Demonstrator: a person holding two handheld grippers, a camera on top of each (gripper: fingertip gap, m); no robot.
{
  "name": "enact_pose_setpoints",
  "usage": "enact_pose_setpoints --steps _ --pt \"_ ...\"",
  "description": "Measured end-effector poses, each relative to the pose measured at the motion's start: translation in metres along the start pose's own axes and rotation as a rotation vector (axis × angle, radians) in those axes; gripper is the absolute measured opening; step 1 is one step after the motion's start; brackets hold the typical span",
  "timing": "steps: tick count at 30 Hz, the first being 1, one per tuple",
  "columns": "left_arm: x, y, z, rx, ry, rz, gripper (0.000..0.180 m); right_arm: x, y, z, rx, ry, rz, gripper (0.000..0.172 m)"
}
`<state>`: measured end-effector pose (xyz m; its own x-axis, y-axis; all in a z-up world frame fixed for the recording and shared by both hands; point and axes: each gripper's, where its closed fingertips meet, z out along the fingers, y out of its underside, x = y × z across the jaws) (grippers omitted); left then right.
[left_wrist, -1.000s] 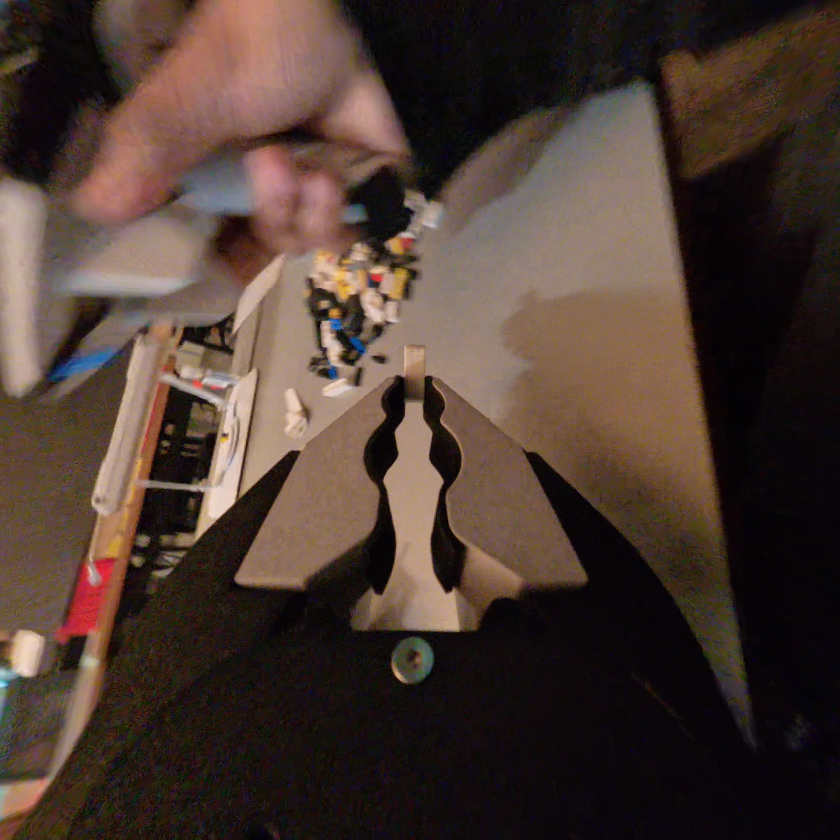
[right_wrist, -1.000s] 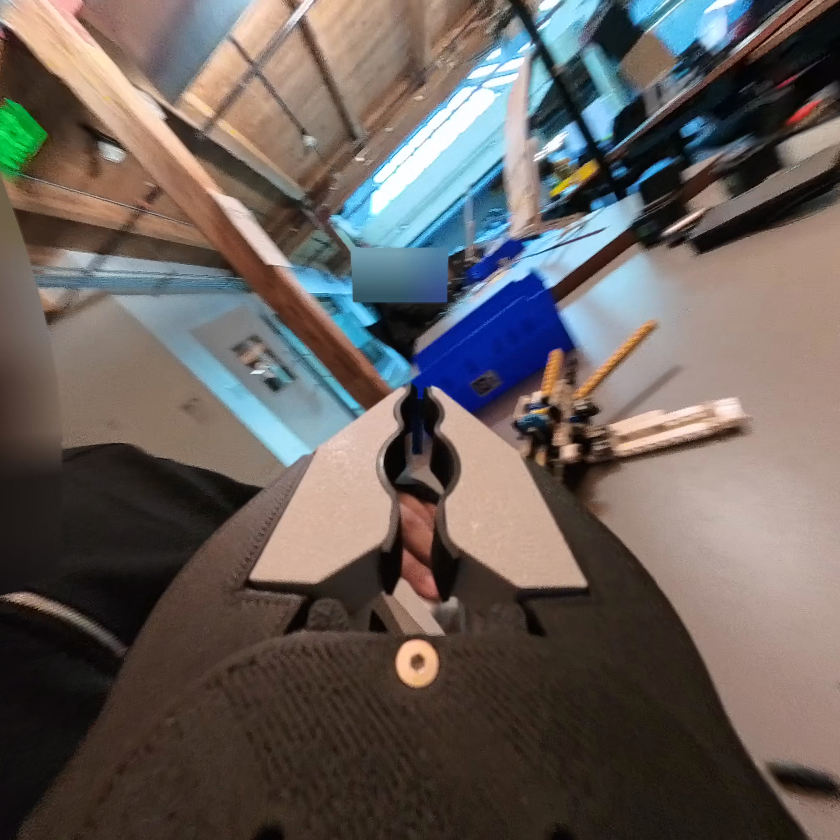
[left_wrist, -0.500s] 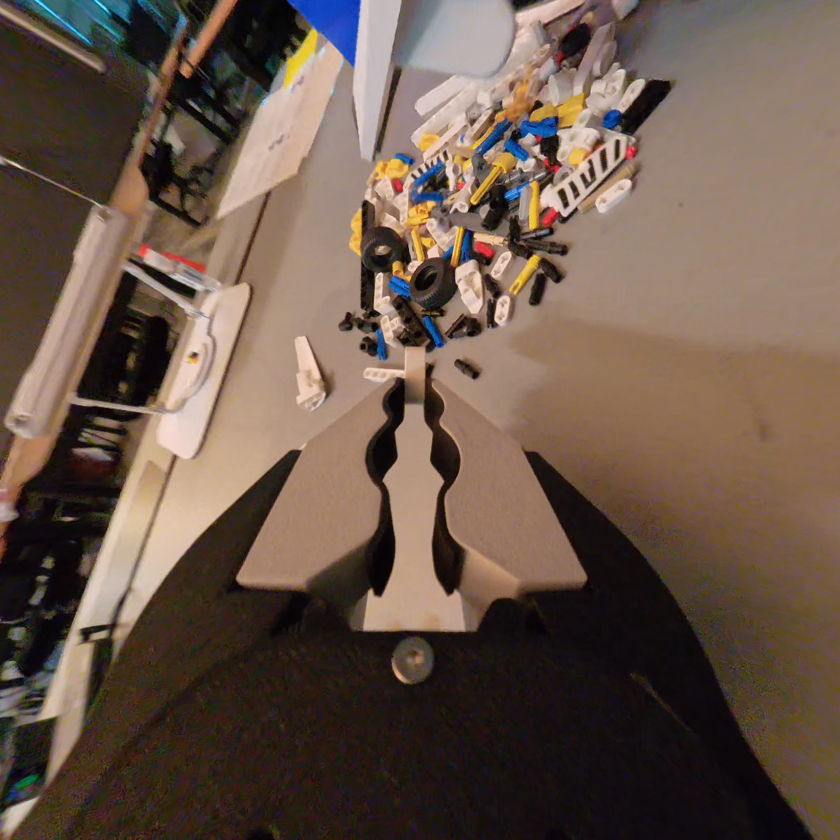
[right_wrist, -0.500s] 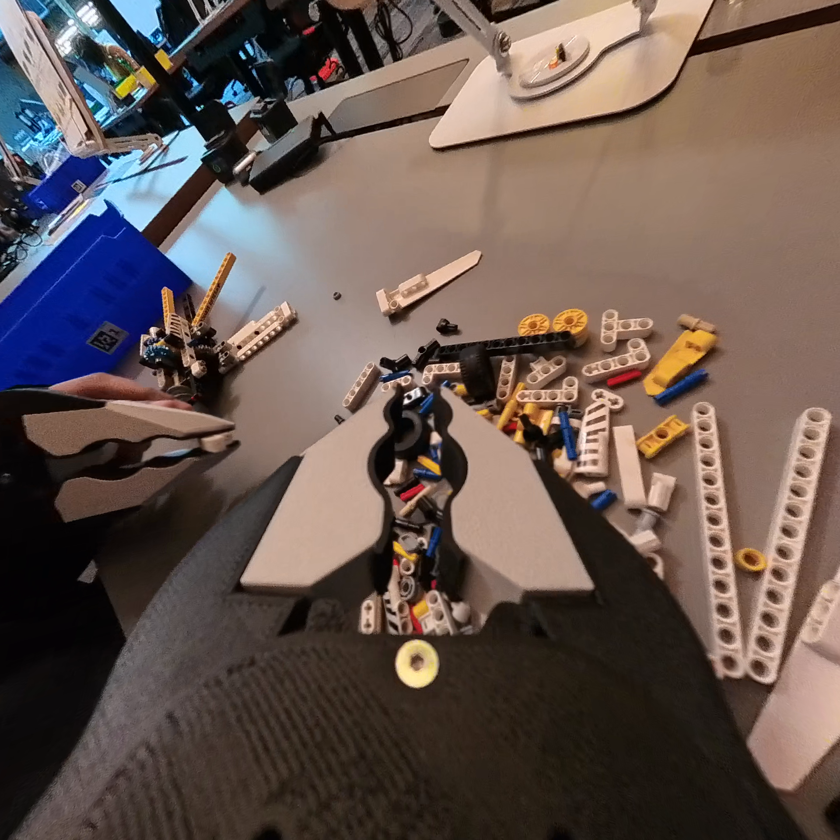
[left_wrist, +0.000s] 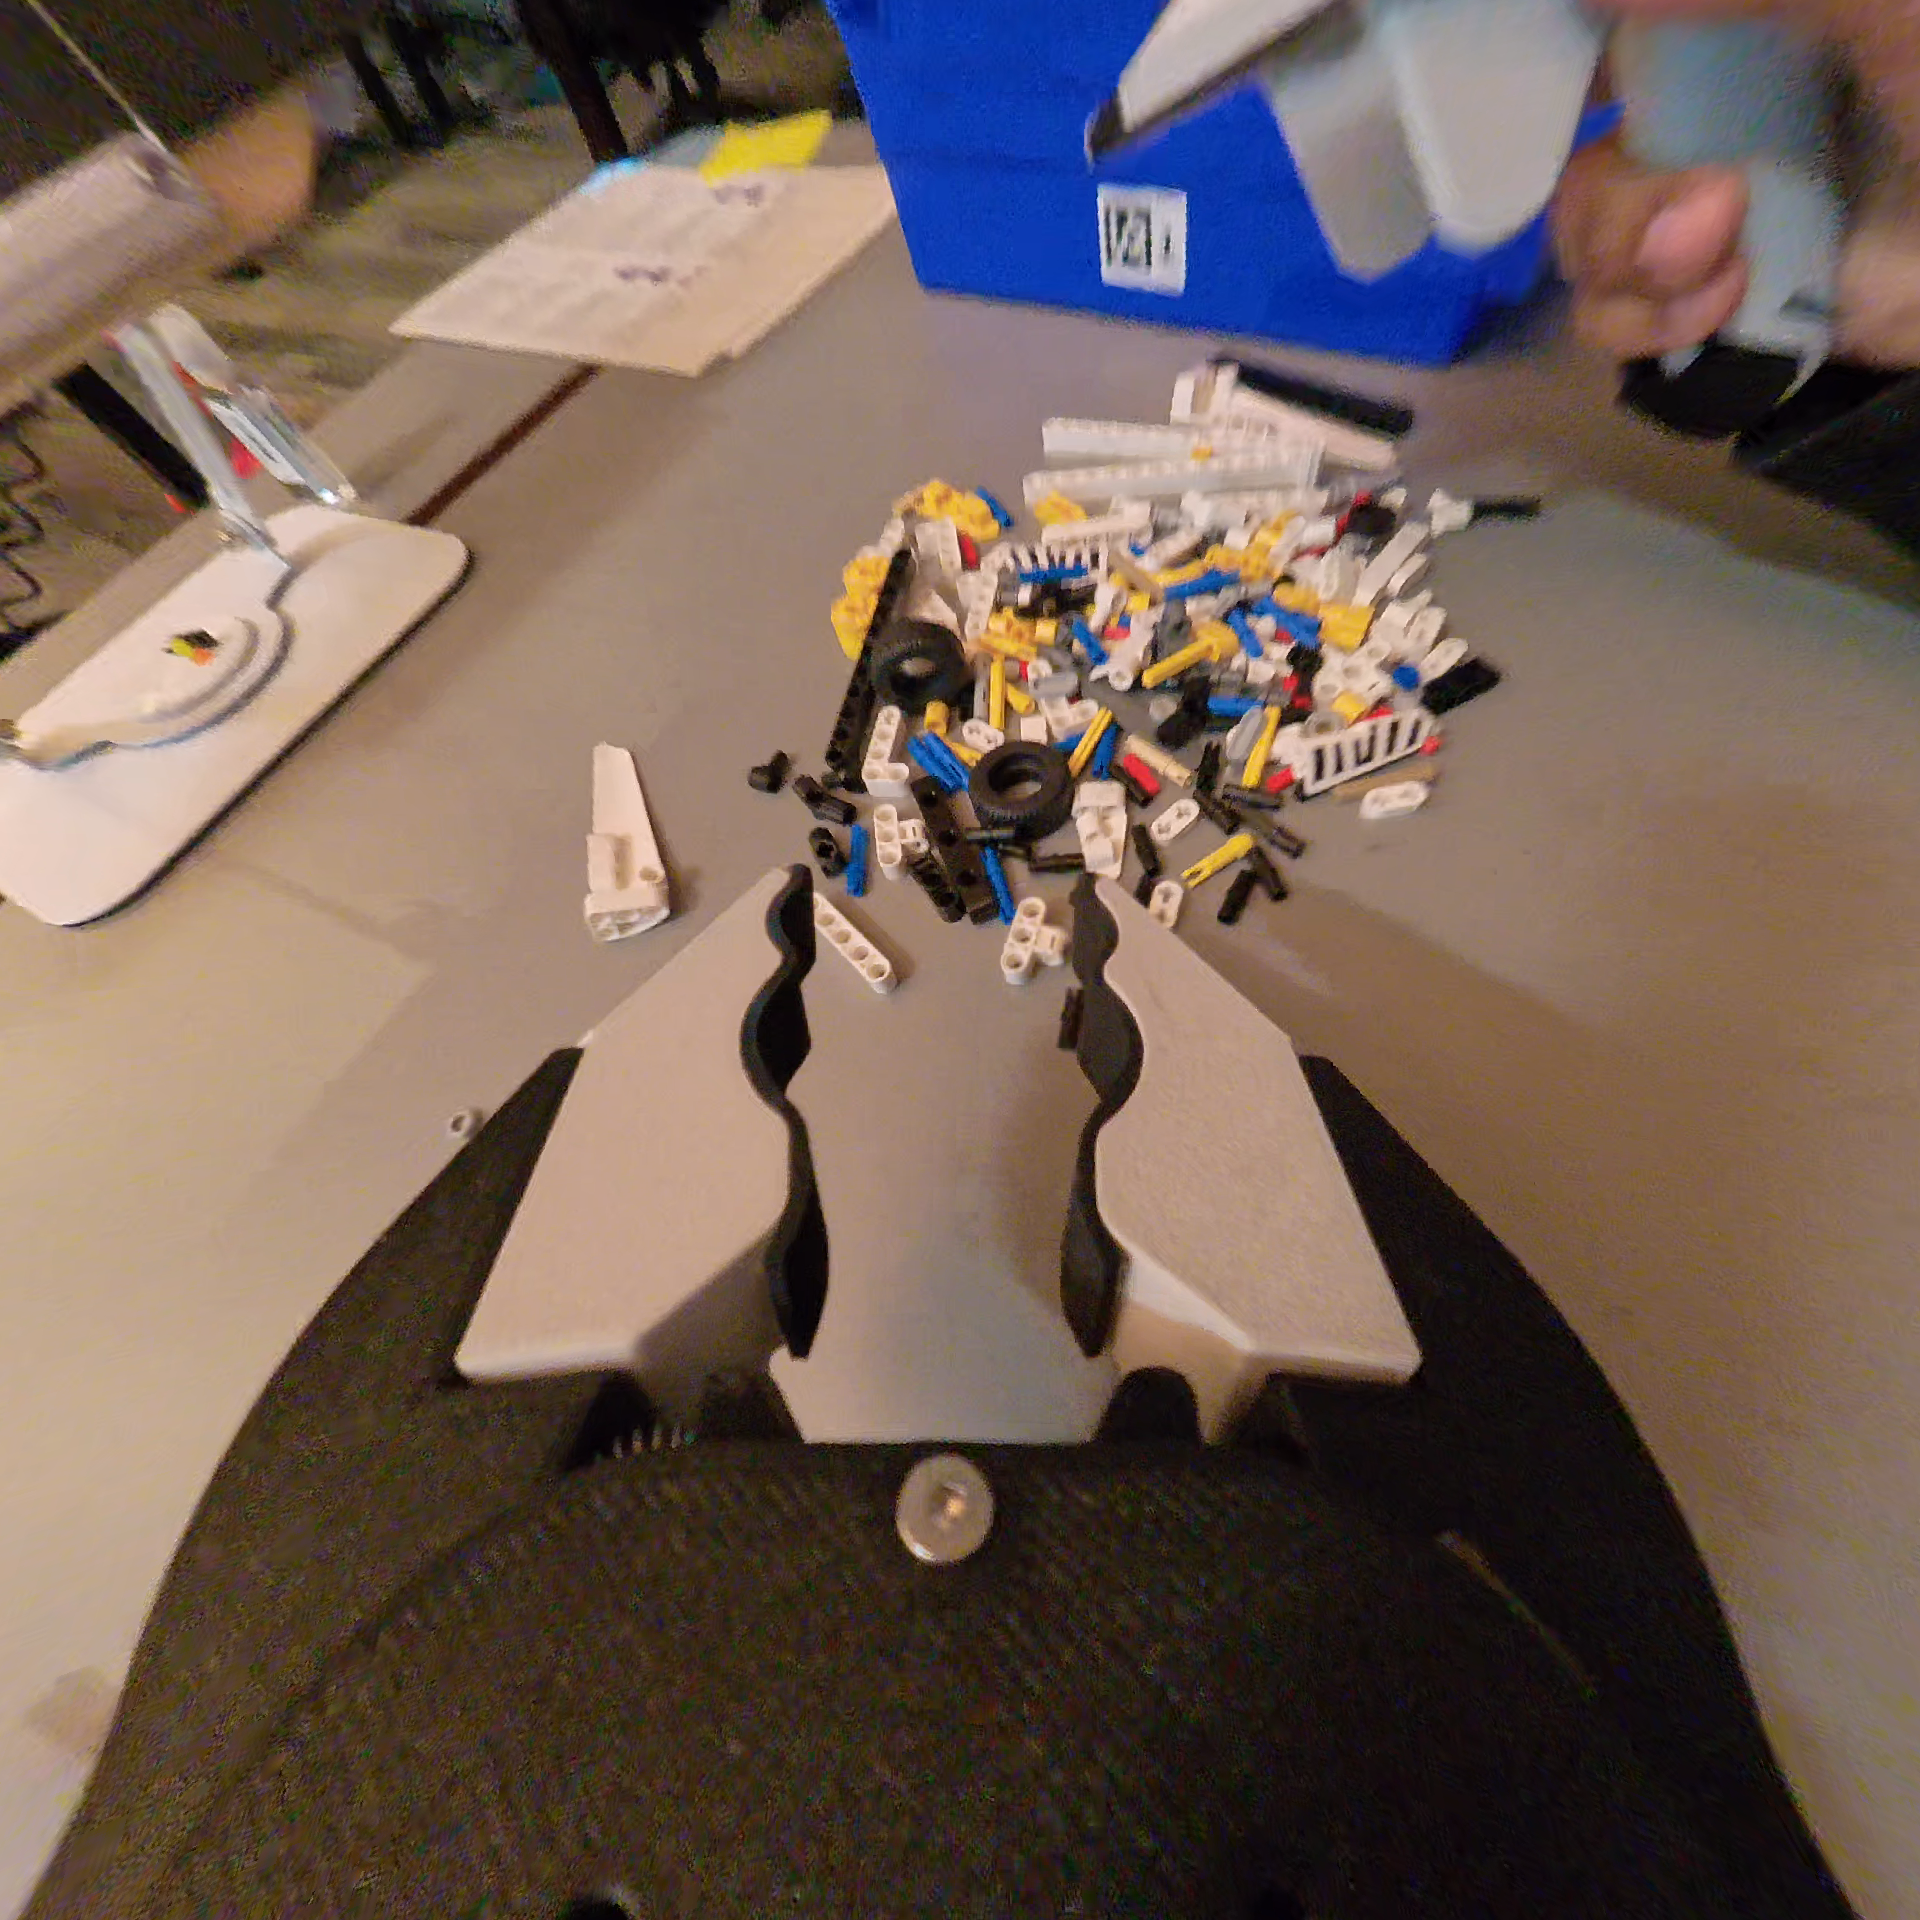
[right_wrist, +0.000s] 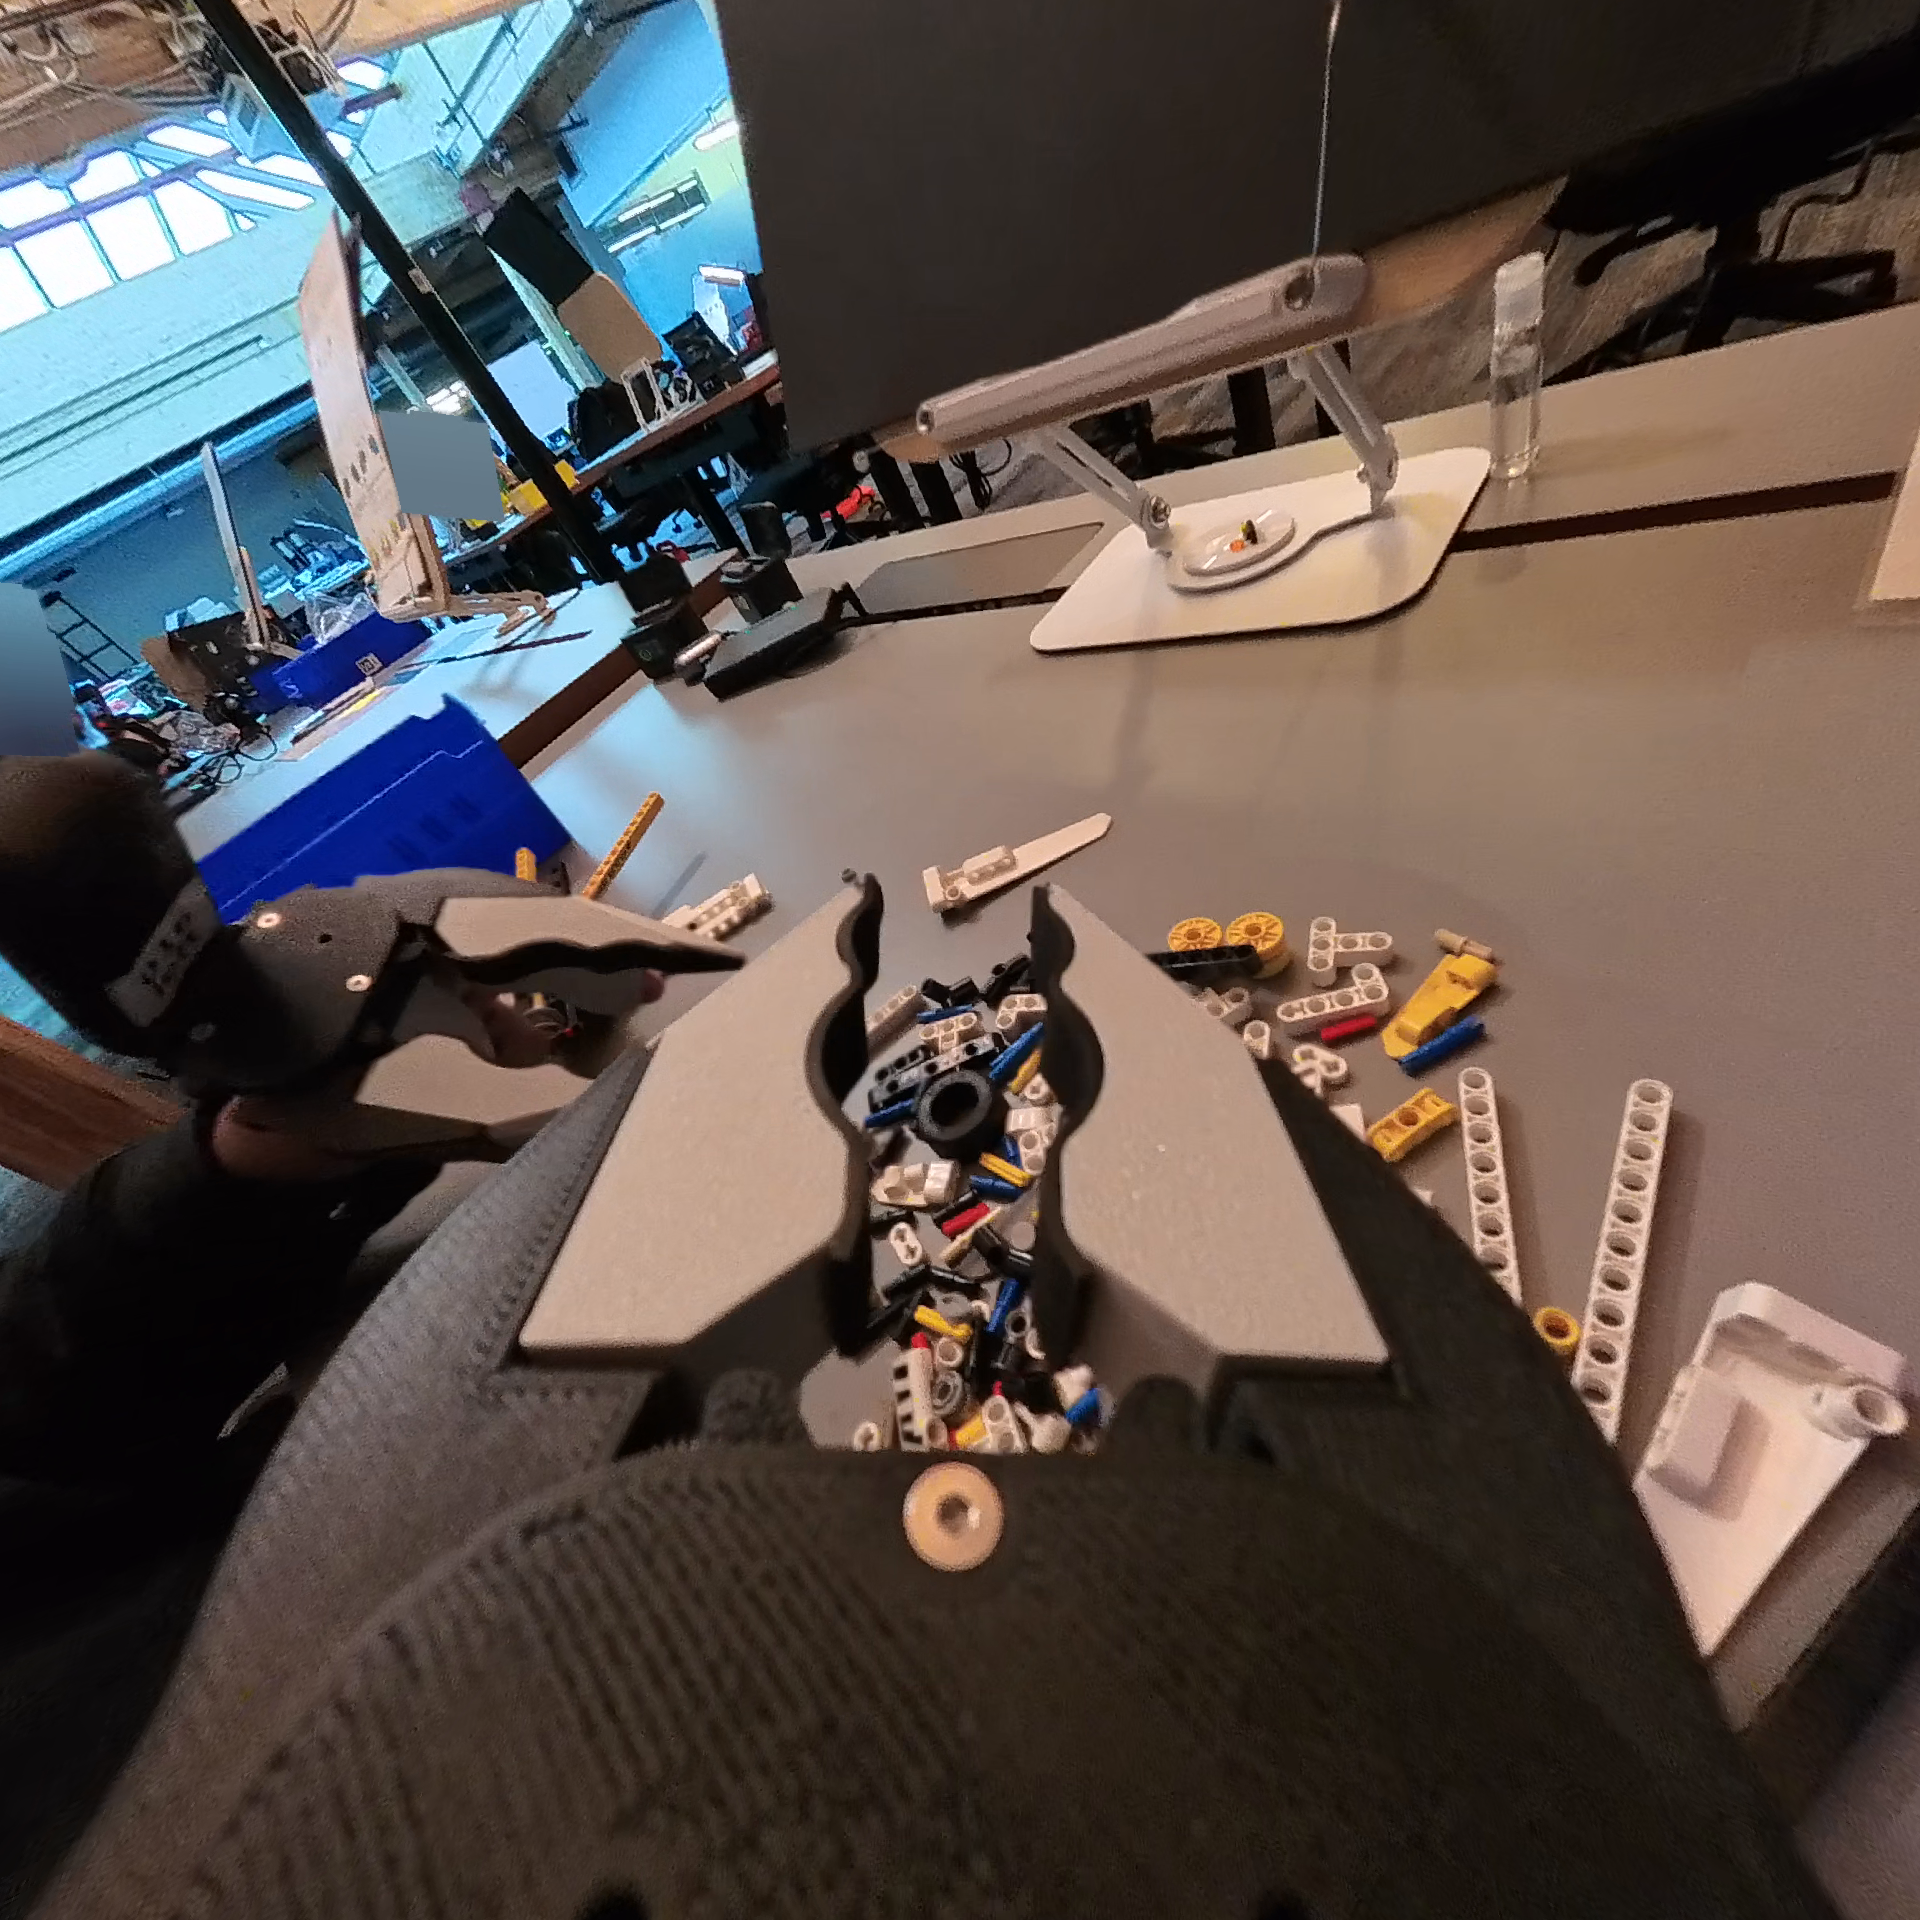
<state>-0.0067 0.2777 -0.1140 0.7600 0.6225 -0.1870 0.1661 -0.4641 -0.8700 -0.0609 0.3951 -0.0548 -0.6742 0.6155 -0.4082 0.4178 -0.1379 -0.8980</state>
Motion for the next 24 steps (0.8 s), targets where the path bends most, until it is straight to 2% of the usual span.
enact_pose_setpoints --steps 3,6,10,11,12,13,15,19,21,24 --pt "-0.007 -0.02 -0.043 0.135 -0.027 -0.032 0.047 -0.008 -0.005 -0.001 0.022 -0.013 -0.016 0.027" --pt "-0.038 -0.026 -0.094 0.251 -0.159 -0.045 0.046 -0.021 -0.006 0.004 0.033 -0.042 -0.036 0.028" --pt "-0.091 -0.002 -0.154 0.3 -0.291 -0.17 0.041 -0.056 -0.002 0.026 0.048 -0.107 -0.126 0.032" --pt "-0.102 0.011 -0.164 0.289 -0.307 -0.208 0.034 -0.064 -0.001 0.033 0.069 -0.098 -0.162 0.039" --pt "-0.11 0.024 -0.173 0.277 -0.316 -0.248 0.033 -0.07 -0.002 0.041 0.103 -0.062 -0.205 0.056" --pt "-0.115 0.036 -0.18 0.265 -0.317 -0.285 0.033 -0.077 -0.002 0.049 0.136 -0.028 -0.269 0.066" --pt "-0.12 0.055 -0.192 0.261 -0.308 -0.346 0.033 -0.099 0.009 0.066 0.138 0.005 -0.427 0.065" --pt "-0.117 0.078 -0.199 0.257 -0.29 -0.394 0.035 -0.131 0.043 0.107 0.03 0.028 -0.658 0.072" --pt "-0.114 0.081 -0.197 0.26 -0.289 -0.384 0.036 -0.148 0.048 0.122 0.041 -0.013 -0.712 0.066" --pt "-0.109 0.08 -0.189 0.261 -0.29 -0.347 0.037 -0.168 0.044 0.143 0.047 -0.108 -0.676 0.062"
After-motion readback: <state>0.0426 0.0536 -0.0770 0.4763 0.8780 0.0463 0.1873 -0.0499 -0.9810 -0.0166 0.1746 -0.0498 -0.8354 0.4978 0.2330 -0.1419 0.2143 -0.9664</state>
